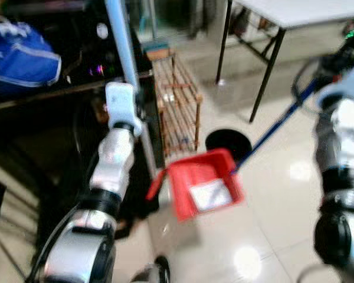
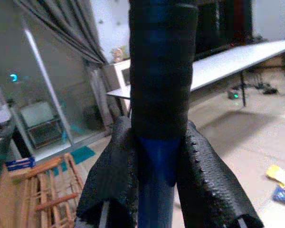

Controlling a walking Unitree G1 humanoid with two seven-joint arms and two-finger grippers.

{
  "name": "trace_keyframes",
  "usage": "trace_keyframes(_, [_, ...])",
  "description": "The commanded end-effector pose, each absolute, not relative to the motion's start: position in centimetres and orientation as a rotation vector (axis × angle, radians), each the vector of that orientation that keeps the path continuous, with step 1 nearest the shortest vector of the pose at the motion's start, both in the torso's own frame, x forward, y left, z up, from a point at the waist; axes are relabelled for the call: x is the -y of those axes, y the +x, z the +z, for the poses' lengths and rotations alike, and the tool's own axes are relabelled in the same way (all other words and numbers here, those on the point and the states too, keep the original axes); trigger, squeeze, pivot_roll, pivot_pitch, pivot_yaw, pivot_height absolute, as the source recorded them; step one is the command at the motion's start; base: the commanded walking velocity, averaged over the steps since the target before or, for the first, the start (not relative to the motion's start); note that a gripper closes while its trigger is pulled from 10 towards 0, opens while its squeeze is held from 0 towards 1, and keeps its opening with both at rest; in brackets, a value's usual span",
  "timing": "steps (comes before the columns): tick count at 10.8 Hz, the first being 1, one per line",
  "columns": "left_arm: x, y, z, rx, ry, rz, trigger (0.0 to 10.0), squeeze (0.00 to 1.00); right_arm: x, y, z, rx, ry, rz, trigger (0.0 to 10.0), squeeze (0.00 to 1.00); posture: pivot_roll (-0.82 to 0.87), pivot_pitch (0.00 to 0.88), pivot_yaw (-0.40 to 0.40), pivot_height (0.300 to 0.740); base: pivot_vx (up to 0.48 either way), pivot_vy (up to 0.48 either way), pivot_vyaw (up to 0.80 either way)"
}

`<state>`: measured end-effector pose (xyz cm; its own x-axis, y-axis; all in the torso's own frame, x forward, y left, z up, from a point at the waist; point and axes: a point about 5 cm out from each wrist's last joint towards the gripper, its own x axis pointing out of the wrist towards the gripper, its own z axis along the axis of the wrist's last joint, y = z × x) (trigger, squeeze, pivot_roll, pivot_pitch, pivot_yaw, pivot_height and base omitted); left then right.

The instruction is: Sweep floor

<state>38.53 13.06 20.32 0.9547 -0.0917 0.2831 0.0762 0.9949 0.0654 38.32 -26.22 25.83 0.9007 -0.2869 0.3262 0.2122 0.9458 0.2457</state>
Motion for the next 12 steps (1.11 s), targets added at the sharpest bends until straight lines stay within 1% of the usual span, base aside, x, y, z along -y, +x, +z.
trace_keyframes(1, [-12.75, 38.52, 21.69, 0.346, 0.068, -0.099, 10.0, 0.0, 26.73, 37.98, 27.76, 0.442, 0.21, -0.273, 10.0, 0.0, -0.03, 0.124, 0.075, 0.74, 0.0, -0.274, 0.0])
trace_keyframes(12, [-12.81, 38.48, 21.41, 0.334, 0.051, -0.1, 10.0, 0.0, 26.56, 38.01, 27.45, 0.432, 0.213, -0.269, 10.0, 0.0, -0.03, 0.131, 0.071, 0.74, 0.0, 0.0, 0.0])
